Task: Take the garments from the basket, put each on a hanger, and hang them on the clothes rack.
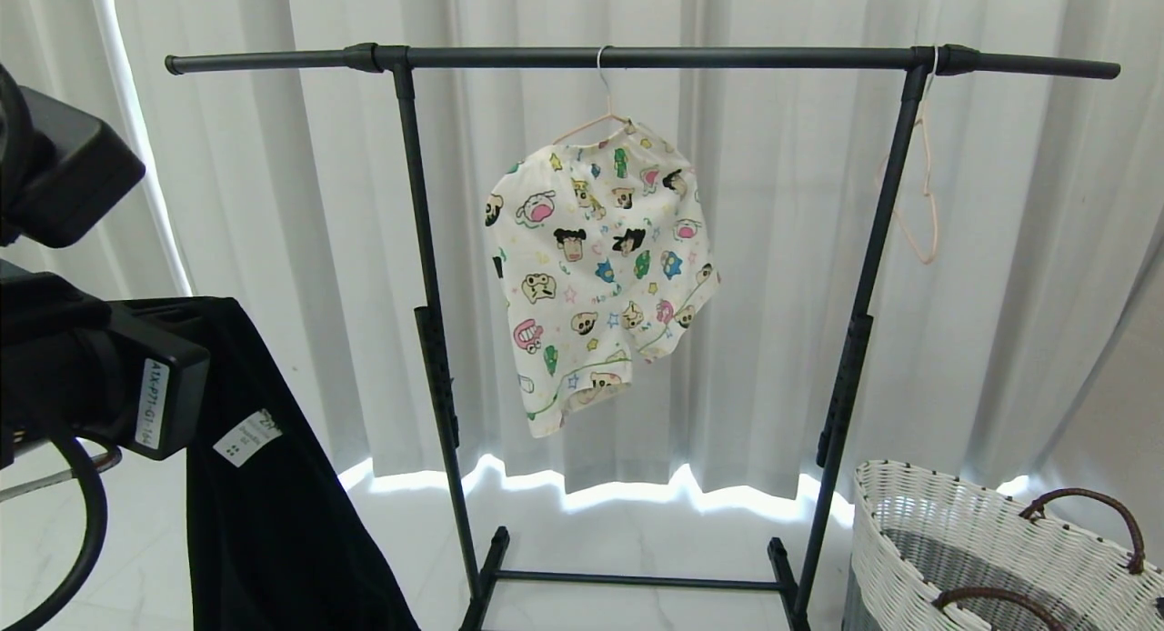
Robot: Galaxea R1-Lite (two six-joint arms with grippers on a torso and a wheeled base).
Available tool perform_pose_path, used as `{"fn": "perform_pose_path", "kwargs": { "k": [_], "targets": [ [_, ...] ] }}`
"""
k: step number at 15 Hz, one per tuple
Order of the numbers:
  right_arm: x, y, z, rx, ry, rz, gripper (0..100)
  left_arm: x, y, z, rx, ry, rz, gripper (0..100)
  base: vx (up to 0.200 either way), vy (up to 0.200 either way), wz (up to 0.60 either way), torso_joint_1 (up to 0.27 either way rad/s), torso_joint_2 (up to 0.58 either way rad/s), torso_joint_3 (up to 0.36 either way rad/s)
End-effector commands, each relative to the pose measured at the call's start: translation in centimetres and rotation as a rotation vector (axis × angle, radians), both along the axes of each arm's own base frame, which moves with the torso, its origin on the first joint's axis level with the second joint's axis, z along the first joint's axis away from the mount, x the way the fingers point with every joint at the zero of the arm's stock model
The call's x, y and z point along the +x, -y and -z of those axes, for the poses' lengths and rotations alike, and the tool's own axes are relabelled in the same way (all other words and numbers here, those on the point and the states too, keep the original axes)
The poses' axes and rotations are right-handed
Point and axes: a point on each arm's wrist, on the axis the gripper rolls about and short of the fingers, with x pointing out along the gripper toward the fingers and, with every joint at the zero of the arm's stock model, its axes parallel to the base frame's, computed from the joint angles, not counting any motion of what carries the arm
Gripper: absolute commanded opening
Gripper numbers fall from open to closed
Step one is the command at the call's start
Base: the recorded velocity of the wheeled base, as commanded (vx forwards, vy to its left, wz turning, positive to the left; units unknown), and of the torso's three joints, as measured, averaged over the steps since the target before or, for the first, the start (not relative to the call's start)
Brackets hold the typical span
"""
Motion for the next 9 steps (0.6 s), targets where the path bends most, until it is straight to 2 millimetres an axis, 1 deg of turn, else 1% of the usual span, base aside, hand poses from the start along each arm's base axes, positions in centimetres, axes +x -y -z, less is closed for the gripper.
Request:
{"fn": "perform_pose_path", "kwargs": {
  "k": [1,3,5,9],
  "targets": [
    [-0.91,-0.01,0.00,-0.013,-0.015,-0.039,100,0.11,-0.05,0.04,0.003,-0.002,-0.010,0,0.000,0.000,0.00,0.000,0.00,0.000],
    [-1.00,-0.21,-0.12,-0.020,-0.006,-0.104,100,0.13,-0.18,0.06,0.003,-0.001,-0.021,0,0.000,0.000,0.00,0.000,0.00,0.000],
    [-0.99,-0.46,-0.11,-0.014,-0.006,-0.145,100,0.10,-0.40,-0.01,0.001,0.003,-0.033,0,0.000,0.000,0.00,0.036,-0.15,-0.132],
    [-0.98,-0.46,-0.12,-0.012,-0.004,-0.143,100,0.19,-0.76,-0.05,-0.001,0.005,-0.056,0,0.000,0.000,0.00,0.137,-0.42,-0.261]
  ]
}}
